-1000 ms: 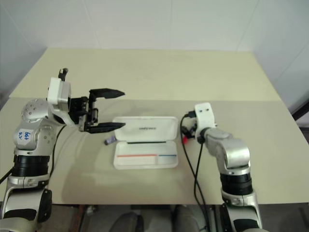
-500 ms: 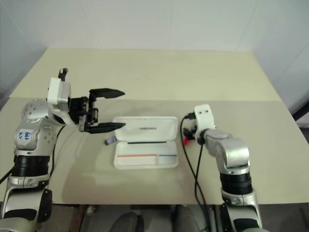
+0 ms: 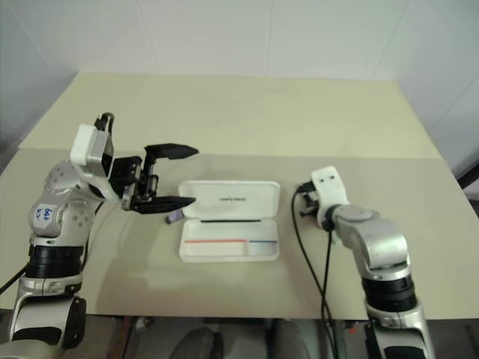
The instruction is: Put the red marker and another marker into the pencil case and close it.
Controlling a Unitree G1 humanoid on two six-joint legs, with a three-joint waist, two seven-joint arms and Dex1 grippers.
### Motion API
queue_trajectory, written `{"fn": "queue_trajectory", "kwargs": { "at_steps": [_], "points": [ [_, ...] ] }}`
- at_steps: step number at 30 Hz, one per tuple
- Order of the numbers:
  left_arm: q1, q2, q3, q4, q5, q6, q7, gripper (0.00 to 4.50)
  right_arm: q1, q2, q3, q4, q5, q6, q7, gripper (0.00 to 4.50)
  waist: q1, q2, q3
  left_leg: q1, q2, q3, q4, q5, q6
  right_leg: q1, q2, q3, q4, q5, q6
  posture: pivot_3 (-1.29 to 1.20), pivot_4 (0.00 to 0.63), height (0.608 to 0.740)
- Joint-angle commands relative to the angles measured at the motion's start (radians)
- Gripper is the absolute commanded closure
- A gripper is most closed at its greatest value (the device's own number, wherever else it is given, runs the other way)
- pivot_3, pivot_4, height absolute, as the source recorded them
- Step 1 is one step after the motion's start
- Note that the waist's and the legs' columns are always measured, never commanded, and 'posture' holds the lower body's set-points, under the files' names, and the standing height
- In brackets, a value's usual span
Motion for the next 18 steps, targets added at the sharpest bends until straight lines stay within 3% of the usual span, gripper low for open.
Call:
{"fn": "queue_trajectory", "kwargs": {
  "at_steps": [1,5,13,18],
  "points": [
    [0.014,0.006,0.002,-0.057,-0.043,0.035,-0.009,0.00,-0.001,-0.032,-0.032,-0.013,0.002,-0.055,0.033,3.95,-0.002,0.000,0.000,0.000,0.000,0.000,0.000,0.000,0.000,0.000,0.000,0.000,0.000,0.000,0.000,0.00,0.150,0.740],
    [0.040,0.001,-0.031,-0.086,-0.040,0.054,-0.030,0.00,0.012,-0.084,-0.026,-0.029,-0.005,-0.288,0.116,3.95,-0.004,0.001,0.001,0.000,0.001,0.000,0.000,0.000,0.000,-0.001,0.001,0.001,0.000,0.000,0.000,0.00,0.150,0.740],
    [0.046,-0.009,-0.053,-0.100,-0.033,0.051,-0.026,0.00,0.023,-0.106,-0.076,-0.071,0.032,-0.442,0.197,3.95,0.000,0.001,0.001,0.000,0.001,0.000,0.000,0.000,-0.001,0.000,0.002,0.001,0.000,0.000,0.000,0.00,0.150,0.740],
    [0.040,-0.002,-0.041,-0.088,-0.026,0.042,-0.021,0.00,0.056,-0.155,-0.138,-0.188,0.130,-0.495,0.327,3.95,0.002,0.001,0.001,0.000,0.001,0.000,0.000,0.000,-0.001,0.000,0.002,0.000,-0.001,0.000,0.000,0.00,0.150,0.740]
  ]
}}
